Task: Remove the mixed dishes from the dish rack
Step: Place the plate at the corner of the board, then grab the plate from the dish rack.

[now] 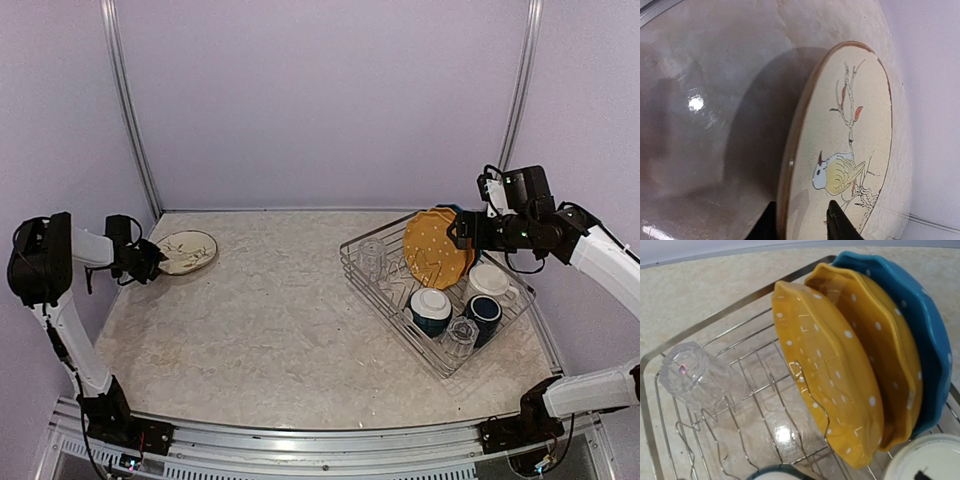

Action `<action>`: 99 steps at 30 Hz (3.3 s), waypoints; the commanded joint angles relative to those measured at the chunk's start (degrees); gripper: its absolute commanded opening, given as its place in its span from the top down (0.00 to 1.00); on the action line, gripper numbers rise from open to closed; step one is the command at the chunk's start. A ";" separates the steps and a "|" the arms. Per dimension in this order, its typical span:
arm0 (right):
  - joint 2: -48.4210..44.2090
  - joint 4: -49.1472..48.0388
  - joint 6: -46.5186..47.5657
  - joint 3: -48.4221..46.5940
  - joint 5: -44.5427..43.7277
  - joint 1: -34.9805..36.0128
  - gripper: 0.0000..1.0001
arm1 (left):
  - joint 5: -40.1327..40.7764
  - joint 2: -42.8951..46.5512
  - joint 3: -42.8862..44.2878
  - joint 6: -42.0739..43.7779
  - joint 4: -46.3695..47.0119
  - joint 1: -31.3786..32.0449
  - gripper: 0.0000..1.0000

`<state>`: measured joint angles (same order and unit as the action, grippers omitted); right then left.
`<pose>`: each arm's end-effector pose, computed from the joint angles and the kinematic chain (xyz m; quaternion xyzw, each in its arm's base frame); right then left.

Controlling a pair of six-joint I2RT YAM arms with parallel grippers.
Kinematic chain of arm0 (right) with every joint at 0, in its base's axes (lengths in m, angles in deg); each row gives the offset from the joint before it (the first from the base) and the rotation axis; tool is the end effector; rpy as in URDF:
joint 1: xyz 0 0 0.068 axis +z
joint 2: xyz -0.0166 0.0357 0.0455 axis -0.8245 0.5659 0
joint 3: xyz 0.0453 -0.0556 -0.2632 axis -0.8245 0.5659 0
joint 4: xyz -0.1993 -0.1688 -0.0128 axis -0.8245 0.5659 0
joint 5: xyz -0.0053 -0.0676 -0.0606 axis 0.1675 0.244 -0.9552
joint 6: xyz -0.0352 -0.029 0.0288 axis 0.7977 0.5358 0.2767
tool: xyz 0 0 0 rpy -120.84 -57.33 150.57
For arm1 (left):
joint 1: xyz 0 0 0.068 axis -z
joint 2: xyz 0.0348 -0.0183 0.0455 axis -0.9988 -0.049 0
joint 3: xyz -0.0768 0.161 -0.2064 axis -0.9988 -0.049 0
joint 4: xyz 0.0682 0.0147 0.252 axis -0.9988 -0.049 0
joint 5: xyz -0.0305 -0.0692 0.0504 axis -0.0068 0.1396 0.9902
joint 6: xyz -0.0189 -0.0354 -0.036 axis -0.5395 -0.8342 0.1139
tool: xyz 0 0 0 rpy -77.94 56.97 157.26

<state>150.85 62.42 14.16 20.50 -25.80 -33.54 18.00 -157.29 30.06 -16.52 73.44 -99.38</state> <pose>0.2280 0.0887 0.3385 0.0116 0.8925 0.1279 0.4324 0.3688 0.0688 0.1466 -0.4497 0.7997 -0.2631 0.2984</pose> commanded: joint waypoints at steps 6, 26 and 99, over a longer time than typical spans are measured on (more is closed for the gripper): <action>0.51 1.34 0.54 -1.80 0.86 0.24 0.04 | -0.62 2.83 -1.39 -0.27 -0.54 -0.08 0.25; 11.56 5.26 10.25 -8.02 -7.32 -0.60 0.15 | -7.02 33.72 -1.20 6.41 -16.73 7.38 0.01; 13.30 -0.90 21.66 -13.17 -4.08 -1.59 1.00 | -14.39 32.07 18.66 32.64 -29.70 31.39 0.01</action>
<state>169.13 63.56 37.98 11.16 -30.68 -36.14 3.12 -124.27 49.45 16.40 44.30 -67.97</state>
